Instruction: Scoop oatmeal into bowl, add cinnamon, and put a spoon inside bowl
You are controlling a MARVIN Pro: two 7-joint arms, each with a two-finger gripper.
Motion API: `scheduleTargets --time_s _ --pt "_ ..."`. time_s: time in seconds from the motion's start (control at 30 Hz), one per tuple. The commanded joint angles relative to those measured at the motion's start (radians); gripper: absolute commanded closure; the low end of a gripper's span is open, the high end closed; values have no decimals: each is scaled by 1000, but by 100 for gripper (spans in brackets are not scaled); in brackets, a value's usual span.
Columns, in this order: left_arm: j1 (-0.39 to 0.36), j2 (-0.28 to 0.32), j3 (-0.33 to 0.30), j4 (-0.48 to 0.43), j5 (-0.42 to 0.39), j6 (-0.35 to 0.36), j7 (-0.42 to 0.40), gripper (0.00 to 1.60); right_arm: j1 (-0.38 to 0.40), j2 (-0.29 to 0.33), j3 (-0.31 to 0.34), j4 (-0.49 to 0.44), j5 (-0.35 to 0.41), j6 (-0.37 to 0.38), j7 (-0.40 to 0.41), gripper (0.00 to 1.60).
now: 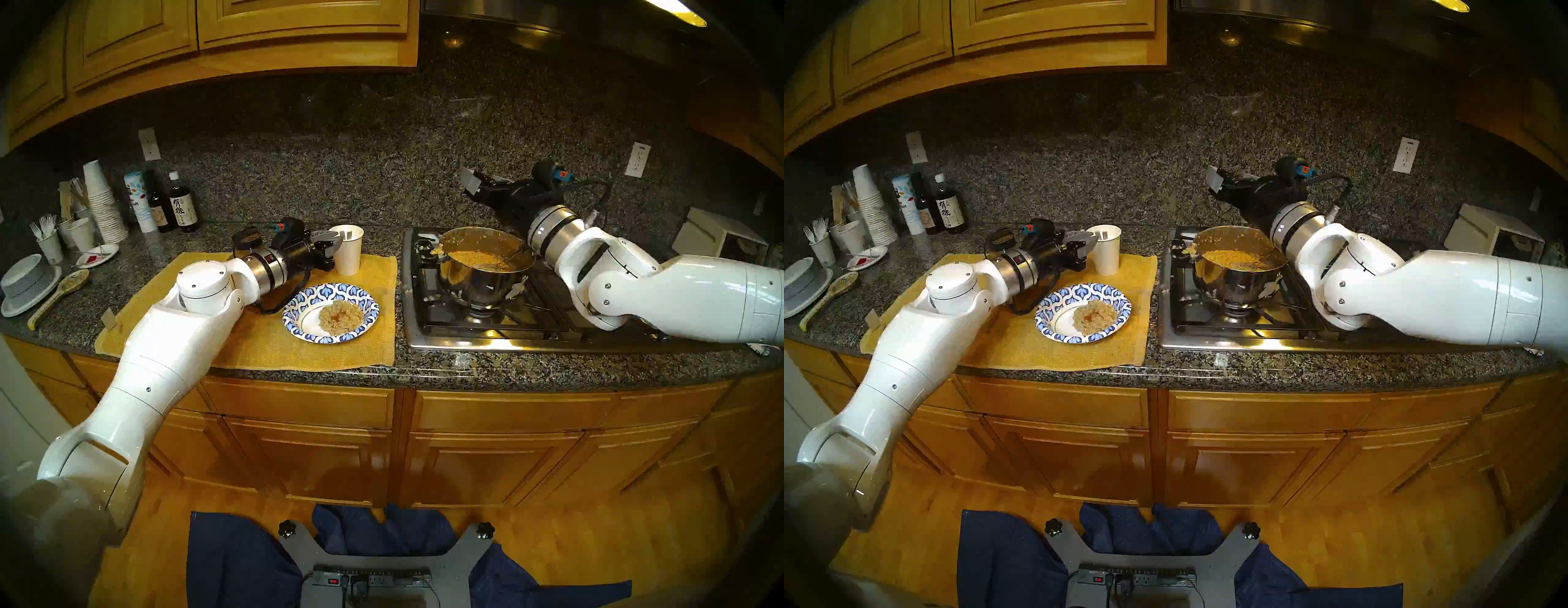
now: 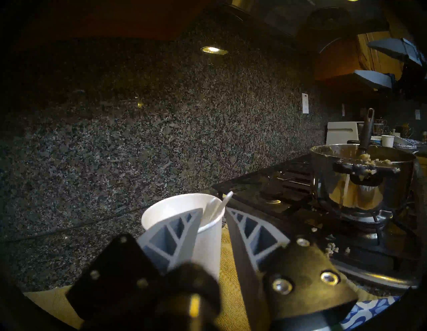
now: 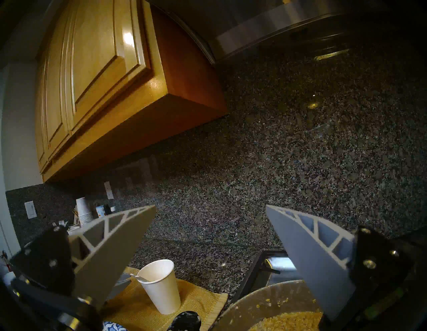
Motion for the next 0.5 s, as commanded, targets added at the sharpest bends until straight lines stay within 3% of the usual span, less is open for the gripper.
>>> scheduleTargets --time_s 0.0,0.47 --pt "-65 -15 -17 1 2 -22 1 82 35 -2 33 -1 -3 -14 0 0" --pt "-95 -34 -19 43 23 -27 -18 83 35 -2 33 -1 -3 -14 0 0"
